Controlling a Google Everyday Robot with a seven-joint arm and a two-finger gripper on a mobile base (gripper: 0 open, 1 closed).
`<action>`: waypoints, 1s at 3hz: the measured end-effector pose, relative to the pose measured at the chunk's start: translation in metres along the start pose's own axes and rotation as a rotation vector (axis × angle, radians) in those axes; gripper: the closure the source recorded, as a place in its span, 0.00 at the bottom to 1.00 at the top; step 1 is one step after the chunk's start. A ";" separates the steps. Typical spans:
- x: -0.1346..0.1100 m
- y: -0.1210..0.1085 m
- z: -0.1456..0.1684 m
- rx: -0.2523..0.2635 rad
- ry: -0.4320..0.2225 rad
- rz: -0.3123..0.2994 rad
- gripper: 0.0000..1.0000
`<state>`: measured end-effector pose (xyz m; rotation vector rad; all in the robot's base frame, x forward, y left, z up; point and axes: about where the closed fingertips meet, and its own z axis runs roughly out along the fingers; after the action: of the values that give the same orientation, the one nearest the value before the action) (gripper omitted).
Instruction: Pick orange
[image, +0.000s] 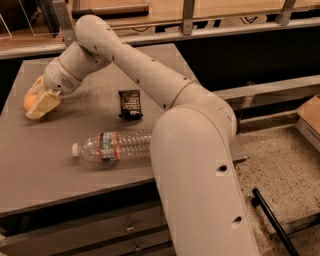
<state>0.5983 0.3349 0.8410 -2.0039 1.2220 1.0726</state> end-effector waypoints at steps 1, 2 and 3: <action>-0.018 0.010 -0.015 0.021 -0.025 -0.067 0.93; -0.049 0.034 -0.053 0.104 0.022 -0.139 1.00; -0.076 0.061 -0.098 0.161 0.065 -0.187 1.00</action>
Offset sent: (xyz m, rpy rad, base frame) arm -0.0540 -0.0748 0.1379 0.0363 -0.3339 -0.0709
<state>0.5568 0.2667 0.9541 -1.9960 1.0917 0.7994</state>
